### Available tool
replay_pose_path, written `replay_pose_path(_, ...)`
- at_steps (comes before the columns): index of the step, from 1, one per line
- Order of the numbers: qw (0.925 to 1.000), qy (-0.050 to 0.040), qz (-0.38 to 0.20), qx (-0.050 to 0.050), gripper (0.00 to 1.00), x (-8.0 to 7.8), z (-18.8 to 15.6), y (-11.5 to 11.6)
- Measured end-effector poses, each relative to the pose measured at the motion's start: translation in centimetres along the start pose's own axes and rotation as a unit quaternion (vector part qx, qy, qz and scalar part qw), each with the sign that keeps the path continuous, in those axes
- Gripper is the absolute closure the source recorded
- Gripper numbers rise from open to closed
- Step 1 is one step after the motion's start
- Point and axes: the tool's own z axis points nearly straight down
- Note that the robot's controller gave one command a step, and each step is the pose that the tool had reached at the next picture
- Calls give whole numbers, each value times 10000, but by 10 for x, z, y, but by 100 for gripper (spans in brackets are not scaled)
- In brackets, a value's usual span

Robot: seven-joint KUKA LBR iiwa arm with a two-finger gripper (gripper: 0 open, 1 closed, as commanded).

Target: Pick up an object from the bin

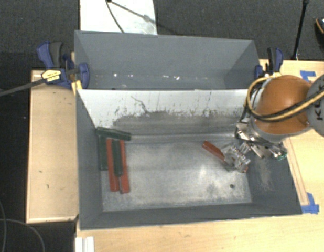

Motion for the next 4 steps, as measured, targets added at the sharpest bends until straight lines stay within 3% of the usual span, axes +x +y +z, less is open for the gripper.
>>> replay_pose_path(1, 10000, 10, 22, 2, 0, 1, 1, -1)
replay_pose_path(2, 9928, -22, 1194, 21, 0, 5, 0, -27)
replay_pose_path(3, 9927, -19, 1207, 16, 100, 5, 0, -27)
replay_pose_path(4, 9910, -28, 1337, 43, 100, 36, -148, -12)
